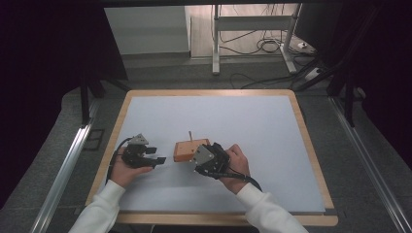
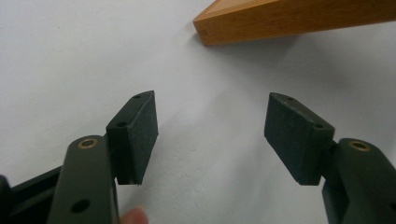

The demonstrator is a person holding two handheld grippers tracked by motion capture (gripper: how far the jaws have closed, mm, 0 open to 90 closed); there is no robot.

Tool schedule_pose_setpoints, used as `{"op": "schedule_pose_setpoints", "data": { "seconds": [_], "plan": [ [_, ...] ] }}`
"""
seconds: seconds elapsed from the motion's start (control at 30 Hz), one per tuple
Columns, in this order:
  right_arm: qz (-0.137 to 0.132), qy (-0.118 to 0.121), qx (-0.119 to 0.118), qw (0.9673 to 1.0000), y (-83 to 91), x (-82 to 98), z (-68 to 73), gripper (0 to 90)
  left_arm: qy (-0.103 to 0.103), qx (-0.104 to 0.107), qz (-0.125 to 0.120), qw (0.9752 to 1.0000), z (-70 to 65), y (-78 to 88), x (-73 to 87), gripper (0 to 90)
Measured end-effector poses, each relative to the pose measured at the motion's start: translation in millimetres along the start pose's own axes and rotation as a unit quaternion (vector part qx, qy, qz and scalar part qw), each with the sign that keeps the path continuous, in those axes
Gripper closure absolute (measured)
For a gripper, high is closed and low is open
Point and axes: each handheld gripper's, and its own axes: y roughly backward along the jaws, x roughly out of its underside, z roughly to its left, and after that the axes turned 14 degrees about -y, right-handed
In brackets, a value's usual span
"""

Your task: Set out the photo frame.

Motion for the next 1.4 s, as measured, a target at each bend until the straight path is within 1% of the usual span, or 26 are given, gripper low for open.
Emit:
{"op": "schedule_pose_setpoints", "data": {
  "seconds": [0.1,0.4,0.57,0.7,0.83,0.9,1.03,1.2,1.27,1.3,1.37,1.4],
  "plan": [
    [0.003,0.002,-0.001,1.0000,-1.1,-4.7,-3.1,49.5,0.005,0.002,-0.001,1.0000,1.1,-0.2,1.0,34.5],
    [0.013,0.009,-0.011,0.9998,-4.7,-18.9,-16.3,51.1,0.006,0.001,-0.003,1.0000,2.3,0.4,1.6,34.5],
    [0.014,0.014,-0.017,0.9997,-7.1,-25.0,-21.5,52.1,0.009,0.003,-0.004,0.9999,2.6,0.3,2.2,34.5],
    [0.017,0.016,-0.022,0.9995,-8.5,-29.3,-24.8,53.3,0.006,0.005,-0.003,1.0000,2.5,-0.3,2.1,34.5],
    [0.018,0.018,-0.028,0.9993,-10.3,-33.0,-27.7,54.7,0.010,0.005,-0.005,0.9999,2.5,-0.4,2.3,34.4],
    [0.020,0.019,-0.031,0.9992,-10.8,-34.5,-28.0,56.9,0.013,0.006,-0.008,0.9999,2.4,-0.6,2.4,34.4],
    [0.021,0.026,-0.042,0.9986,-12.0,-37.1,-25.6,63.6,0.010,0.007,-0.005,0.9999,2.6,-0.6,2.7,34.4],
    [0.023,0.033,-0.051,0.9979,-14.9,-40.5,-23.2,65.8,0.013,0.005,-0.008,0.9999,2.8,-0.3,3.1,34.3],
    [0.025,0.038,-0.049,0.9977,-15.3,-41.8,-21.9,66.6,0.015,0.005,-0.009,0.9998,2.9,-0.5,3.3,34.3],
    [0.026,0.041,-0.049,0.9976,-15.6,-42.5,-21.6,66.9,0.011,0.006,-0.005,0.9999,3.5,-0.2,3.5,34.3],
    [0.026,0.045,-0.048,0.9975,-15.8,-43.6,-21.9,67.2,0.011,0.006,-0.005,0.9999,3.4,-0.4,3.5,34.3],
    [0.025,0.042,-0.050,0.9975,-15.7,-43.7,-23.2,67.3,0.011,0.006,-0.005,0.9999,3.4,-0.2,3.5,34.3]
  ]
}}
